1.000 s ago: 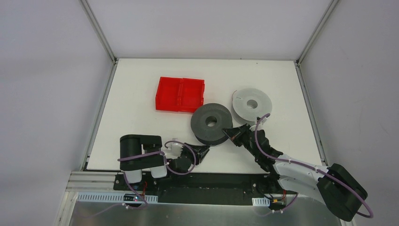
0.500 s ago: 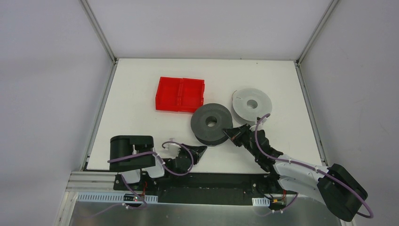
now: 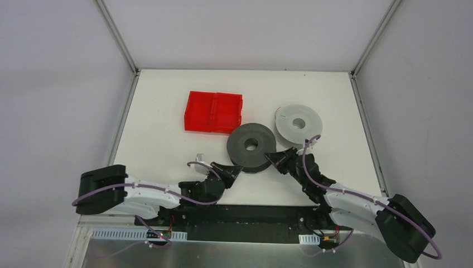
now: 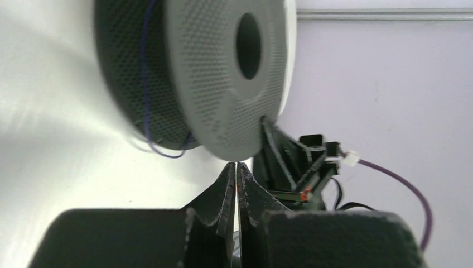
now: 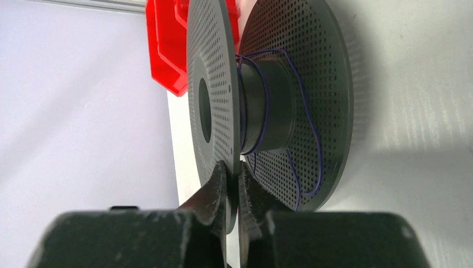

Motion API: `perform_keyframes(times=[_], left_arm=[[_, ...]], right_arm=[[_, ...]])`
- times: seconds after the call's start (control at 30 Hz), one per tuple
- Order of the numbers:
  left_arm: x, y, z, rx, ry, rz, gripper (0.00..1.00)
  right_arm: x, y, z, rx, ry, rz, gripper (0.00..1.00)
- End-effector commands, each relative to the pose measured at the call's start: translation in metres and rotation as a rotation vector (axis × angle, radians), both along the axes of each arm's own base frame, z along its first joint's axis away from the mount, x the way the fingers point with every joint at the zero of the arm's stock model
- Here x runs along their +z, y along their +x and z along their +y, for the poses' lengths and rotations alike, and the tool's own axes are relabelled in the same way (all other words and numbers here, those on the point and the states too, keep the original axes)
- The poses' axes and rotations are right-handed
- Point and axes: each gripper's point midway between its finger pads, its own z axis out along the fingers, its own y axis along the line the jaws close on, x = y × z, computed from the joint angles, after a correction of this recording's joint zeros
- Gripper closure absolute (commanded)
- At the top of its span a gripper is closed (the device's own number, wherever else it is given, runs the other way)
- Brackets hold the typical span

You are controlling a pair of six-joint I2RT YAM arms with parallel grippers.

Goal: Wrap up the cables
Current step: Place the cable reel at the center of the board.

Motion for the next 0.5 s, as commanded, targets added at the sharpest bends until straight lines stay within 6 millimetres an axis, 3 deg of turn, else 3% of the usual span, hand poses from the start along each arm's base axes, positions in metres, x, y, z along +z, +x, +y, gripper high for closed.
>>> perform_keyframes(times=[0.0,0.17,0.3,0.47], left_arm=[[-0.007,0.004,0.037,0.049,0.319,-0.036,0.99],[0.006,0.007,0.052,0.073,0.383,-0.077,0.96],[0.022,0.013,0.062,0.084,0.501,-0.151,0.94],[0.047,0.021,0.079,0.120,0.633,-0.251,0.89]], right_arm=[[-0.055,-0.018,-0.025,-0.004,-0.199,0.157,1.00],[-0.064,-0.024,-0.034,-0.028,-0.235,0.212,0.89],[-0.056,-0.026,-0.037,-0.021,-0.247,0.199,0.82],[-0.041,-0.025,-0.049,-0.045,-0.303,0.171,0.62]])
